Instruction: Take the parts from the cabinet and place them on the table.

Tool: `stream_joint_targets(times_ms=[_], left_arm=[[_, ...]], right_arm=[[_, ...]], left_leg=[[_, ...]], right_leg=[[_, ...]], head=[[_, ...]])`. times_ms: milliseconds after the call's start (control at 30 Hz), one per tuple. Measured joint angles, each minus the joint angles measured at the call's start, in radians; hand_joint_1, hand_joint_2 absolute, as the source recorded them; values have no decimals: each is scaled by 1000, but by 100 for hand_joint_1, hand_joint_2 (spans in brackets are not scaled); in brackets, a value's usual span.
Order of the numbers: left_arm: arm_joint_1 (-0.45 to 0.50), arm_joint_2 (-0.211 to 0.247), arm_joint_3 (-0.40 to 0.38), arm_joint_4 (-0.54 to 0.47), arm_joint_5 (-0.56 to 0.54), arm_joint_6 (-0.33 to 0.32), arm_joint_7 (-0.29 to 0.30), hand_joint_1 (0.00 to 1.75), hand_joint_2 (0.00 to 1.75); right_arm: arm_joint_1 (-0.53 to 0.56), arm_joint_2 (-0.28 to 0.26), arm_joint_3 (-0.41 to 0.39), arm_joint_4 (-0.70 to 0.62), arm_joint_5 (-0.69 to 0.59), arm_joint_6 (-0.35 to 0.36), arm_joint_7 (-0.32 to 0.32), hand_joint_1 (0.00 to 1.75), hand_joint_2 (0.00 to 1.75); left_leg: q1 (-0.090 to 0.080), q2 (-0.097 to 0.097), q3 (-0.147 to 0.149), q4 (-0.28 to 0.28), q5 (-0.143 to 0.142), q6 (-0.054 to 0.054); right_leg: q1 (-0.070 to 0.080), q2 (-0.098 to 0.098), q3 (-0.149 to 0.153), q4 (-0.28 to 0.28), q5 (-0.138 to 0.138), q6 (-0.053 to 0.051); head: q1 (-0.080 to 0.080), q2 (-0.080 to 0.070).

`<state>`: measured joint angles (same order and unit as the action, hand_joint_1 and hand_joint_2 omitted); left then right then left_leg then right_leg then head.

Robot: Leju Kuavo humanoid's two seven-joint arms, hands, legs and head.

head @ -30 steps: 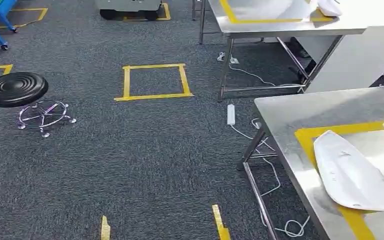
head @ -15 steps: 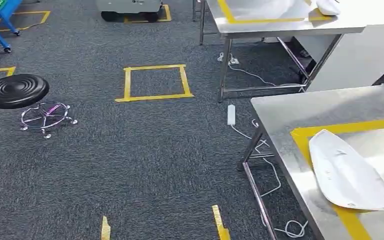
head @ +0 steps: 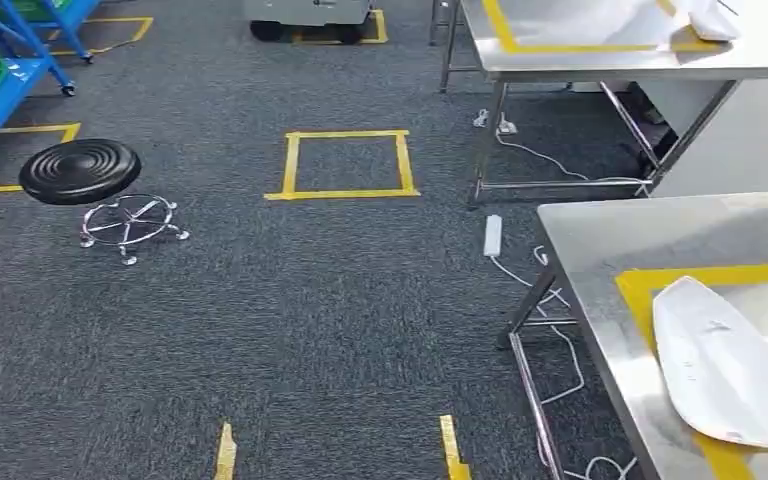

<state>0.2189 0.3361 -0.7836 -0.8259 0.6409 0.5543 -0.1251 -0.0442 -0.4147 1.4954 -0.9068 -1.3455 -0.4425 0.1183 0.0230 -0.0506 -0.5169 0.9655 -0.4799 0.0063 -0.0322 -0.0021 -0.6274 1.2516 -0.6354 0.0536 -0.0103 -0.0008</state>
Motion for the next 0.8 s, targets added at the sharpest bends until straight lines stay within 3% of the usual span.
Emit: stream_joint_targets(times_ms=[33,67,100,133,167,233,267,300,333,367,433,467,500,533,600,633,667,700,800], left_arm=[[0,0,-4,1,4,1,0,0,0],[-1,0,-8,1,8,2,0,0,0],[-1,2,-9,1,11,5,0,0,0],[-5,6,-11,2,19,6,0,0,0],[-5,6,-15,2,23,7,0,0,0],[-1,6,-24,2,27,8,0,0,0],[1,7,-30,2,27,8,1,0,0],[3,8,-33,2,29,10,1,0,0],[0,9,-35,2,30,12,2,0,0],[-5,10,-36,2,35,16,1,0,0],[-9,14,-40,2,39,27,2,0,0],[-7,15,-43,2,47,32,2,0,0],[-4,18,-50,1,53,39,1,0,0],[-3,20,-56,1,60,44,1,0,0],[-4,23,-65,-5,71,52,-6,0,0],[-9,19,-75,-8,76,58,-9,0,0],[-11,24,-84,-12,80,63,-13,0,0],[-8,26,-96,-16,80,64,-14,0,0],[-9,36,-109,-19,84,65,-16,0,0]], right_arm=[[0,0,0,1,0,0,0,0,0],[1,1,1,1,0,-7,0,0,0],[4,6,2,0,0,-6,0,0,0],[7,18,4,-2,-2,-5,-2,0,0],[7,26,5,-4,-2,-5,-17,0,0],[11,37,8,-8,-5,-8,-21,0,0],[12,42,11,-10,-5,-8,-19,0,0],[11,44,13,-10,-5,-8,-17,0,0],[12,44,13,-10,-6,-10,-13,0,0],[14,44,13,-10,-7,-10,-13,0,0],[14,41,14,-9,-11,-11,-13,0,0],[14,38,15,-7,-15,-11,-12,0,0],[14,34,15,-5,-18,-9,-13,0,0],[12,32,15,-4,-21,-6,-13,0,0],[11,22,14,-1,-27,-3,-13,0,0],[12,6,14,2,-30,-2,-13,0,0],[10,2,14,3,-34,-1,-13,0,0],[8,2,14,3,-35,1,-13,0,0],[8,3,14,2,-35,4,-13,0,0]], left_leg=[[2,-14,2,1,-1,-6],[7,-29,4,5,-4,-15],[9,-40,2,11,-8,-25],[7,-52,-10,23,-12,-38],[10,-63,-15,20,-5,-45],[21,-82,-21,10,5,-62],[21,-95,-22,5,9,-72],[21,-57,-26,20,-3,-68],[17,-6,-52,69,-36,-62],[16,16,-90,143,-74,-61],[18,28,-160,282,-129,-63],[23,31,-173,312,-130,-68],[30,33,-161,291,-107,-74],[41,37,-131,236,-73,-82],[70,51,-40,82,-12,-109],[58,46,-39,80,-34,-120],[56,39,-44,85,-34,-86],[58,42,-42,83,-33,-80],[53,41,-44,82,-31,-74]], right_leg=[[-2,3,30,-70,47,1],[-8,20,76,-170,101,5],[-15,67,105,-229,108,13],[-11,103,113,-248,93,10],[-6,89,118,-238,95,-8],[4,71,117,-237,97,-22],[4,57,122,-251,104,-34],[0,38,130,-266,113,-50],[1,27,136,-279,116,-64],[3,11,138,-285,118,-66],[4,-13,133,-285,117,-65],[3,-25,128,-285,116,-63],[0,-33,129,-285,112,-55],[-5,-37,129,-281,110,-46],[-17,-41,135,-254,94,-16],[-9,-41,109,-231,80,3],[-15,-40,113,-217,73,9],[-23,-36,118,-219,71,6],[-19,-32,123,-238,92,-9]], head=[[1,0],[0,0],[0,0],[5,0],[-1,0],[-5,0],[-5,0],[-10,0],[-21,0],[-26,0],[-26,0],[-25,0],[-26,0],[-25,0],[-25,0],[-31,0],[-18,0],[-10,0],[-5,0]])
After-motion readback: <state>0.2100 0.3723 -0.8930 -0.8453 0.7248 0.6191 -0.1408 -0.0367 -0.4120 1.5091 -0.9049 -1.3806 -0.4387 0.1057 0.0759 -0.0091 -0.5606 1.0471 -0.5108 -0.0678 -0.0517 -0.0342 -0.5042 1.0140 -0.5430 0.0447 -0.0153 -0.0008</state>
